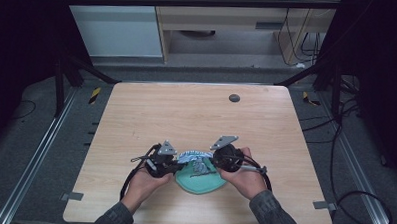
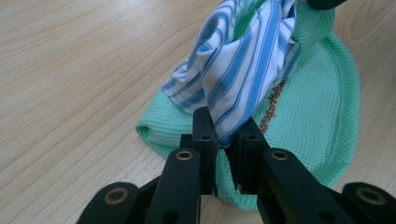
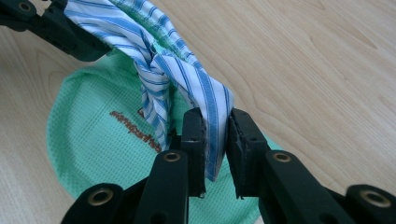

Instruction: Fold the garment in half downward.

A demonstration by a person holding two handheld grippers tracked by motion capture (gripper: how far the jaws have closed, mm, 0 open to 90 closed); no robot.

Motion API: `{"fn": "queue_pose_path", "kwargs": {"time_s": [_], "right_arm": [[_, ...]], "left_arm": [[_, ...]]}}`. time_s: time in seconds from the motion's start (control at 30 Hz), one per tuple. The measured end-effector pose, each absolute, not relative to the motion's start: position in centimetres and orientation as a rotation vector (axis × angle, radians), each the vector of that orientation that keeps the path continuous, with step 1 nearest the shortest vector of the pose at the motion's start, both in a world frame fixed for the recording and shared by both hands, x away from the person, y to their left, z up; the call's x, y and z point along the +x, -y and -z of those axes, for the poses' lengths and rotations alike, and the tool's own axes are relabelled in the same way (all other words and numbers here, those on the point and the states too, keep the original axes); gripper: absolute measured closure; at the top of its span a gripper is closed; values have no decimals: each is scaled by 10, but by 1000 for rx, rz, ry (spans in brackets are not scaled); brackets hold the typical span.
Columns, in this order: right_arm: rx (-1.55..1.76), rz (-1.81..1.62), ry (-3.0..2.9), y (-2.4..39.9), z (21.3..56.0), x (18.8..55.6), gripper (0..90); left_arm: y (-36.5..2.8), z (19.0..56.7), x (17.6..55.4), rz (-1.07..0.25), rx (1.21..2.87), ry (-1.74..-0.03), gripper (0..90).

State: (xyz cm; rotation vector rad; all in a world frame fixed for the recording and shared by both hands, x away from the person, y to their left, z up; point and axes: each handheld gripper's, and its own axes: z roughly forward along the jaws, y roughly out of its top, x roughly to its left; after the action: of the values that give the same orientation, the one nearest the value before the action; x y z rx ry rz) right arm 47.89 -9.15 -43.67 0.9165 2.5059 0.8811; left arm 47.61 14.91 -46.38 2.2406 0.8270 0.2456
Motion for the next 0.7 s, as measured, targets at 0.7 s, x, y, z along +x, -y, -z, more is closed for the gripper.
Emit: {"fn": "queue_pose_path", "kwargs": {"time_s": [0.7], "right_arm": [[923, -911, -2520, 86, 452, 469, 762]], "left_arm": [[-158, 482, 484, -270, 2258, -853, 834]]}}
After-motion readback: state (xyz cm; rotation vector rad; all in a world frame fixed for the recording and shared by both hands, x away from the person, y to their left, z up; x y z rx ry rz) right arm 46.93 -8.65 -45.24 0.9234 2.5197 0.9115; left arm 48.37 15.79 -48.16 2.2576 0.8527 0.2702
